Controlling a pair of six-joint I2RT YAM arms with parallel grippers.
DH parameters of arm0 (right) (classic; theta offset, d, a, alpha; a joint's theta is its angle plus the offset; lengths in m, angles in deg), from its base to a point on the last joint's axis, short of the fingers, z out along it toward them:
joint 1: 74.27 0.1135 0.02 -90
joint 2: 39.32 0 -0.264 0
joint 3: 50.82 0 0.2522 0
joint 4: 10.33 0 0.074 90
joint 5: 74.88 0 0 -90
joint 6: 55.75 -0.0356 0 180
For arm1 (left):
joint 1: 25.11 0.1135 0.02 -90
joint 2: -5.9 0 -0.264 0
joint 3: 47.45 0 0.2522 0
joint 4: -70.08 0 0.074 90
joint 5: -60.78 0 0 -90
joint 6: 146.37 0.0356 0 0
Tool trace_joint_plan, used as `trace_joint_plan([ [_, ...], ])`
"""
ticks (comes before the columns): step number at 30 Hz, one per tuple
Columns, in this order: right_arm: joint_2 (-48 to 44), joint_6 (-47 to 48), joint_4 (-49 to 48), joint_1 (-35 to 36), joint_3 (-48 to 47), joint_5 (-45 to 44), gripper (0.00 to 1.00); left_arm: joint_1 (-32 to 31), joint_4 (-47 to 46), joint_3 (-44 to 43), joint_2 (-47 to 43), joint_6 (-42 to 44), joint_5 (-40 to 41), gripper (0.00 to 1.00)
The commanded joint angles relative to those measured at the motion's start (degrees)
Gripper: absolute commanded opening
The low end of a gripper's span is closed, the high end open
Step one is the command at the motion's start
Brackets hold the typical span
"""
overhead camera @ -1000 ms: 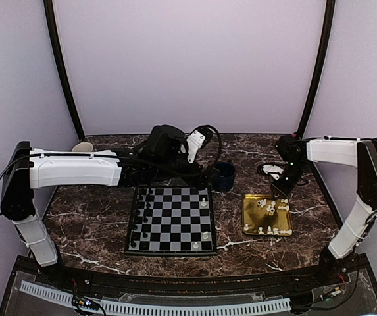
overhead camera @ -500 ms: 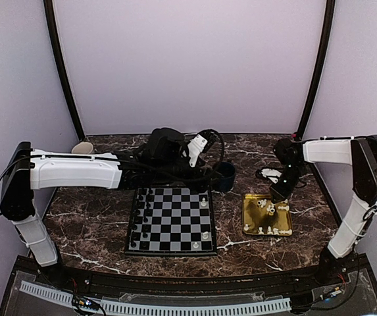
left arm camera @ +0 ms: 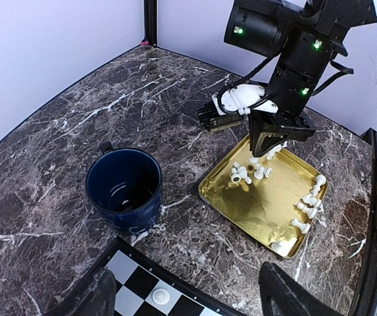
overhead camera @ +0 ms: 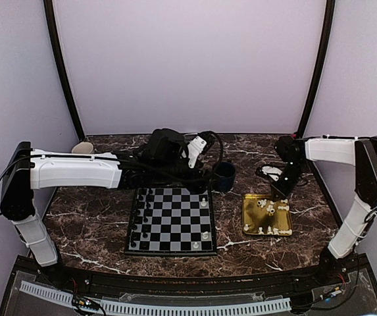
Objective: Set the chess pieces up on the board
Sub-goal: Pick up the pawn from the storage box, then place the pawn at b2.
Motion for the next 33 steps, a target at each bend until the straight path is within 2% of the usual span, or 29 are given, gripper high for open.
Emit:
trace_joint_plan([
  [1,-4.6,-0.5,3.6,-0.2,-4.8,2.4,0.03,0.1,1.1,0.5,-2.4,-0.6,3.1,0.77],
  [9,-6.0,0.7,6.6,5.4,-11.0,4.9,0.03,2.9,3.7,4.8,-5.6,-11.9,10.2,0.74],
  [17,-4.9,4.8,7.6,18.4,-17.2,5.2,0.04,9.4,1.8,15.5,-13.4,-24.0,10.9,0.72],
  [24,0.8,6.4,9.6,30.0,-23.6,6.0,0.04,10.8,0.7,19.7,-18.0,-22.6,14.7,0.72],
  [33,11.7,6.8,11.7,39.6,-30.1,5.3,0.04,10.9,1.8,21.7,-23.6,-22.0,17.4,0.72],
])
